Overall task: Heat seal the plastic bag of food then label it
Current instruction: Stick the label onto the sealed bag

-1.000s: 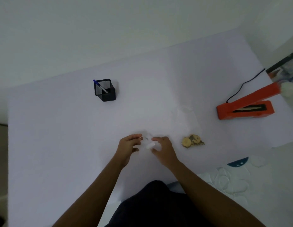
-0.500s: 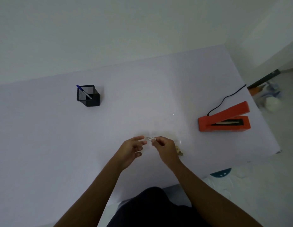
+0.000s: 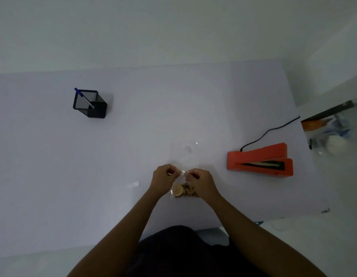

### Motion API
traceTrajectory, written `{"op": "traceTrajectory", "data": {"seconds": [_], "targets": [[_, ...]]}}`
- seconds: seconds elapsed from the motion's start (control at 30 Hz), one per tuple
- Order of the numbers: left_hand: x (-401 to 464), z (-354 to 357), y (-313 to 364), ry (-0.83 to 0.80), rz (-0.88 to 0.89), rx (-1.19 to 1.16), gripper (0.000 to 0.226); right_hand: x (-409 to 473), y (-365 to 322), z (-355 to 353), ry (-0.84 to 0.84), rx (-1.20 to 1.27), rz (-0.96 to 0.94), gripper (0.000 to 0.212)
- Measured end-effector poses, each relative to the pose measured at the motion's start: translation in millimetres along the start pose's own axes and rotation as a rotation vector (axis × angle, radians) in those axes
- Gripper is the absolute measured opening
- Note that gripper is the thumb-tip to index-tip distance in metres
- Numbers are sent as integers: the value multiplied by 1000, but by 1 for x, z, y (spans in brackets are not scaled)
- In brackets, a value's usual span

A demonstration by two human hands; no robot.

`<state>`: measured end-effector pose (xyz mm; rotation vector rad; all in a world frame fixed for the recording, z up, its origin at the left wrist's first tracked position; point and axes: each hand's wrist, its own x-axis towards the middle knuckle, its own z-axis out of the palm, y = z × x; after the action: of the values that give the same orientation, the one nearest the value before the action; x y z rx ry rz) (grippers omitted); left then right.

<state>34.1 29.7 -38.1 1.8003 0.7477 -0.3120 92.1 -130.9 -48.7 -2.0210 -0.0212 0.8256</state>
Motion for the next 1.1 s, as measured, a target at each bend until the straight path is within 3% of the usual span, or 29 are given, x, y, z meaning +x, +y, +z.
{"op": "traceTrajectory", "data": {"seconds": [0.23, 0.4, 0.53, 1.1], "targets": [[14, 31, -3, 62, -132, 144, 16, 25, 25, -10, -39, -208, -36, 13], [25, 37, -8, 103, -188, 222, 28, 37, 23, -11, -52, -288, -29, 32], [32, 38, -8, 91, -214, 269, 22, 41, 17, -13, -66, -367, -11, 32], [36, 30, -10, 41, -105, 359, 18, 46, 15, -9, -106, -492, 31, 24]]}}
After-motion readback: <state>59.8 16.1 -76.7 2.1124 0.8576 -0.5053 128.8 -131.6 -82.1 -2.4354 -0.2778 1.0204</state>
